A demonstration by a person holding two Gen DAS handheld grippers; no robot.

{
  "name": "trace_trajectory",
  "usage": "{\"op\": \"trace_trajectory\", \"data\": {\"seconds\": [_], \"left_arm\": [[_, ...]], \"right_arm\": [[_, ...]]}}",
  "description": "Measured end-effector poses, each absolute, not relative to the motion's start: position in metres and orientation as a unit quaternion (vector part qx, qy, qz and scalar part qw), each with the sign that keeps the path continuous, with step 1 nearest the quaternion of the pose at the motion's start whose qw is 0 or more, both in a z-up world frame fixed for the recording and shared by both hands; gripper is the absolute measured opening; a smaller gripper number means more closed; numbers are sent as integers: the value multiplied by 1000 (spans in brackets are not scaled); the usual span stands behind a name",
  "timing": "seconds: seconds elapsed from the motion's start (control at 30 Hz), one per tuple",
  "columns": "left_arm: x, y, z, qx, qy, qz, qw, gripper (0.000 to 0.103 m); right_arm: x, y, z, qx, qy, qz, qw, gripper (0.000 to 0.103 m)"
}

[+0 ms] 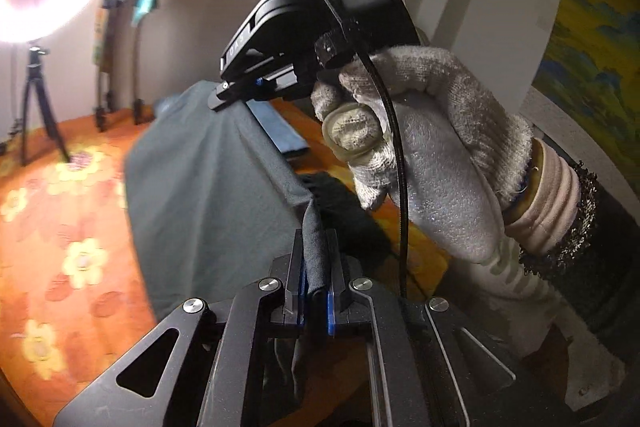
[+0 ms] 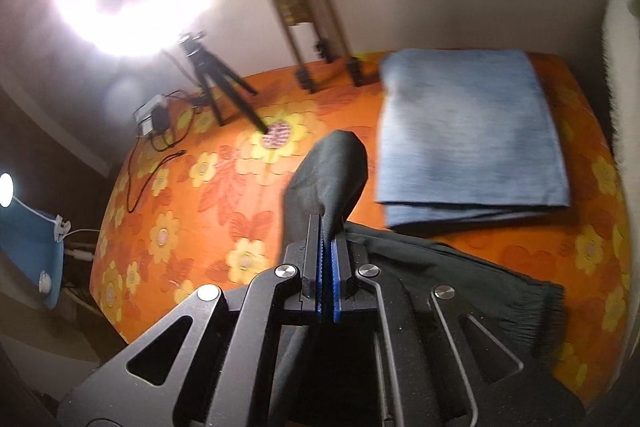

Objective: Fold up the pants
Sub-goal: 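Lift the held edge with both grippers and fold it over lengthwise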

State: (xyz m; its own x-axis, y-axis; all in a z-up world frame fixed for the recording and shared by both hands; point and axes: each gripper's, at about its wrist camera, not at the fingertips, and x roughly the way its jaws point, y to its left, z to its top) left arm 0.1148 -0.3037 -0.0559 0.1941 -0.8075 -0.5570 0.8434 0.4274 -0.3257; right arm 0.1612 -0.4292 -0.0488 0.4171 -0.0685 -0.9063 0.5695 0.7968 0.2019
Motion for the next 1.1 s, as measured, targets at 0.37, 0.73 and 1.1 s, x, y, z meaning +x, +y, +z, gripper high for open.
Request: {"op": "trace_trajectory", "data": {"seconds": [0.37, 0.73, 1.1], "left_arm": [[96, -373, -89, 37, 359, -562, 744, 5], [88, -405, -102, 58, 368, -575, 728, 5], [87, -428, -100, 65, 373, -581, 720, 5]], "right_arm": [[94, -492, -69, 275, 499, -230, 789, 4], [52, -527, -95, 290, 504, -242, 777, 3], [27, -546, -104, 296, 503, -260, 770, 3]]}}
